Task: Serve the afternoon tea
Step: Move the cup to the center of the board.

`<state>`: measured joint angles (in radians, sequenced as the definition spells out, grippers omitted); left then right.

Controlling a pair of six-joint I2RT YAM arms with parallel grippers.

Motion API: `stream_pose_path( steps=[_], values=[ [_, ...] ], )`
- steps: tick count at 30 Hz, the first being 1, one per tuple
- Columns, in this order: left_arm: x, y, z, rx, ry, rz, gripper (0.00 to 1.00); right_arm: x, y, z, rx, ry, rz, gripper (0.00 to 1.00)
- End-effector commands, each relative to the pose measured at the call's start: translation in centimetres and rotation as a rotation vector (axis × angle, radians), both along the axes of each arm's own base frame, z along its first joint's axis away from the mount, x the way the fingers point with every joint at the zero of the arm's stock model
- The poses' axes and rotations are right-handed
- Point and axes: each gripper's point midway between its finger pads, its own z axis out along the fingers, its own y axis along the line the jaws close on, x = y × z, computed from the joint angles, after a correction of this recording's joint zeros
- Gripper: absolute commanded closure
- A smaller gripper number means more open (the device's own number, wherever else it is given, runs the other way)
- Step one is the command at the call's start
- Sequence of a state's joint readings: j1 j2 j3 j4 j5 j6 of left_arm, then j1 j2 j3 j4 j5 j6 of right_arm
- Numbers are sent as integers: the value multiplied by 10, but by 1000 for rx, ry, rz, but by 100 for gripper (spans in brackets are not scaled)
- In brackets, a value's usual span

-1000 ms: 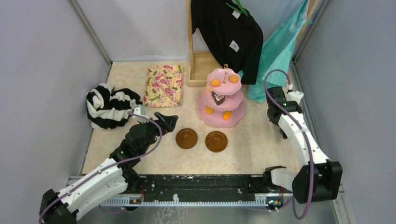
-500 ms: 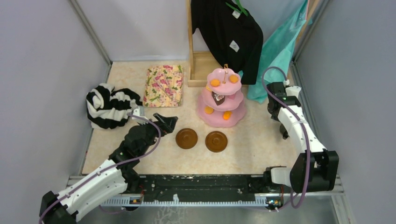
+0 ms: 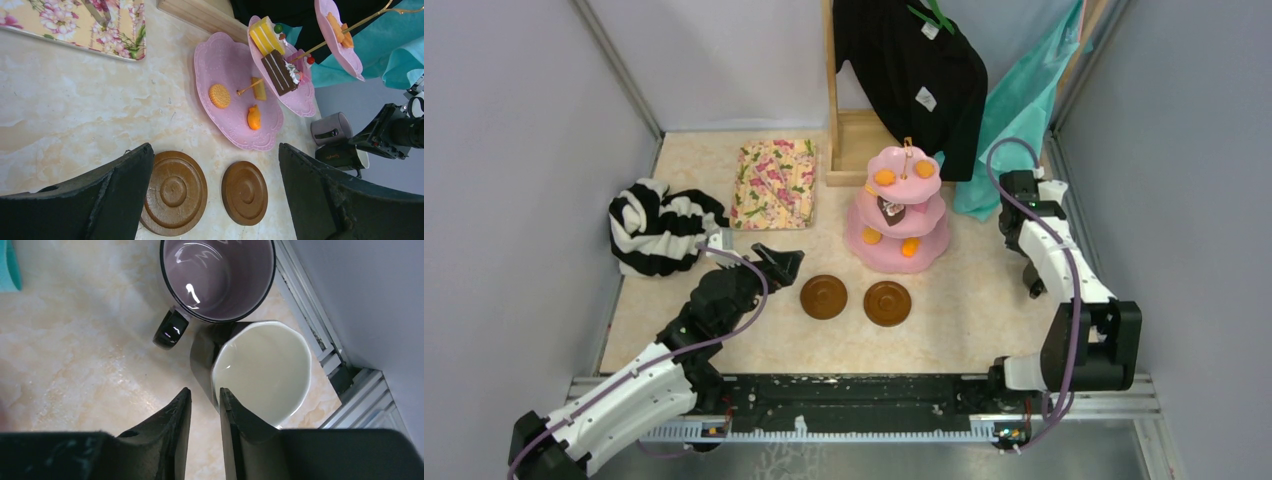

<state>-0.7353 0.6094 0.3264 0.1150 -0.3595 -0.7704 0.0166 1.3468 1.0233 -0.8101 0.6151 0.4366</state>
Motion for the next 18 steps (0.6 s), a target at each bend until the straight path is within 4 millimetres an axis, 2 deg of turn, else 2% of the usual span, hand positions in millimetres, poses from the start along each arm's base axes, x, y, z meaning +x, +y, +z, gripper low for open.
stream_pose_path(
  steps=[1,17,18],
  values=[
    [-2,2,-5,12,4,9,1,17,-2,7,17,-72,-11,74],
    [-1,1,-6,17,17,5,1,15,1,-16,62,-54,-12,88],
    [-1,0,-6,17,19,4,1,15,1,-17,65,-53,-12,91]
  ],
)
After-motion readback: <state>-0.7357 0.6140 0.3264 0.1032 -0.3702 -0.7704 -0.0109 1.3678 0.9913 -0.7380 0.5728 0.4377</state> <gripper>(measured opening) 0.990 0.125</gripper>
